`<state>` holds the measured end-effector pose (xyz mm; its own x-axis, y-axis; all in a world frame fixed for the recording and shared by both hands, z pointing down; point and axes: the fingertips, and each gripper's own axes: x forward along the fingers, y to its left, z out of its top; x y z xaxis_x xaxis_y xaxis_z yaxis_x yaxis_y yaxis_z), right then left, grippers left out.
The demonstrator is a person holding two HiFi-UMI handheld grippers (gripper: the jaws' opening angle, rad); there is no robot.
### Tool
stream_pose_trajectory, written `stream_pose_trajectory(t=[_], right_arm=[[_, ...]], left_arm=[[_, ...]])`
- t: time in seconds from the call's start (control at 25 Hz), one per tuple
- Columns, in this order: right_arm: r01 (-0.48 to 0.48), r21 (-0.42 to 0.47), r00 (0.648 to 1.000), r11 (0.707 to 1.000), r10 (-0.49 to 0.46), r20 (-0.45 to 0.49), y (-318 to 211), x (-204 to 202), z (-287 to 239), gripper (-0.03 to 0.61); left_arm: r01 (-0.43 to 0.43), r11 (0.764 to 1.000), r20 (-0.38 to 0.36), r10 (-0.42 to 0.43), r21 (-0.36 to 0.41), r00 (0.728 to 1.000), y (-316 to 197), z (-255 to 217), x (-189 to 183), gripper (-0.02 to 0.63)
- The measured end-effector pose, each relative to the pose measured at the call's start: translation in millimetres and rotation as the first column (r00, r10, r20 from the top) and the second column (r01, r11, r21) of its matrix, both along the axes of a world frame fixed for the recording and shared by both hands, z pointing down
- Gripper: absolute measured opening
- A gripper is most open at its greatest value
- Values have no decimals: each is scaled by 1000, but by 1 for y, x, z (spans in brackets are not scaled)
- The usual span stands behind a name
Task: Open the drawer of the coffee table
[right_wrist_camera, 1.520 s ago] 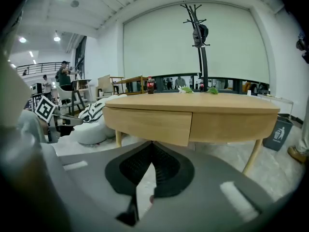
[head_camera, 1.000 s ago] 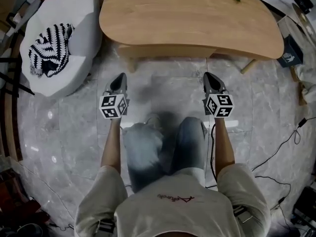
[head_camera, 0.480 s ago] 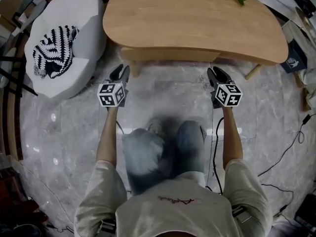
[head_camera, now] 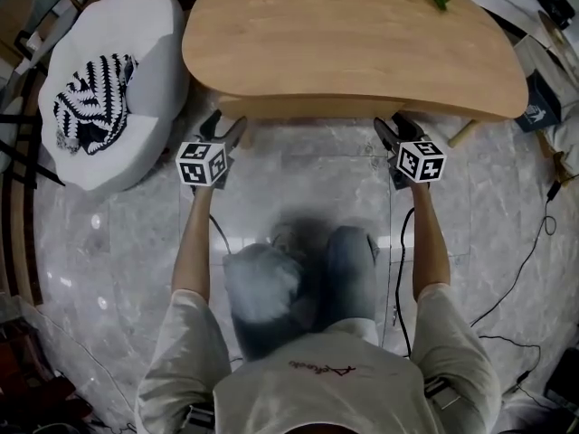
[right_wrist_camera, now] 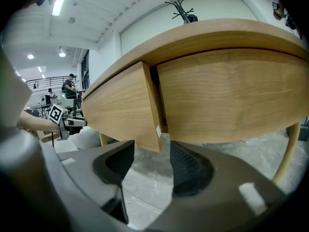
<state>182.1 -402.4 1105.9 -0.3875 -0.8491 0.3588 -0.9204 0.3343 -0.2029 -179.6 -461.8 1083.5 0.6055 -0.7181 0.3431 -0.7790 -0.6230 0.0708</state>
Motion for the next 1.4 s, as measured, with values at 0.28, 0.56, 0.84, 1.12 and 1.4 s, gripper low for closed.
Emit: stream_pose_trajectory(t=[0.28,0.56,0.84,1.12,1.4], right_arm=[[67,12,997,998,-67,-38,-2,-7,-2,192],[74,0,995,997,-74,-69,-1,-7,-3,181],[77,4,995,997,-77,-63,22,-13,-4,179],[84,-4,994,996,-84,-63,74,-19,-4,178],[86,-14,994,996,-86,-63,116,-20,-5,179]], left_arm=[[-98,995,-16,98,13,995,2,-1,15,279],[-96,995,-24,96,23,995,2,-3,20,261],[-94,995,-25,94,16,995,25,-2,14,259],[-85,996,-16,85,-4,996,77,-3,8,261],[-70,997,-10,70,-16,998,123,-4,6,261]])
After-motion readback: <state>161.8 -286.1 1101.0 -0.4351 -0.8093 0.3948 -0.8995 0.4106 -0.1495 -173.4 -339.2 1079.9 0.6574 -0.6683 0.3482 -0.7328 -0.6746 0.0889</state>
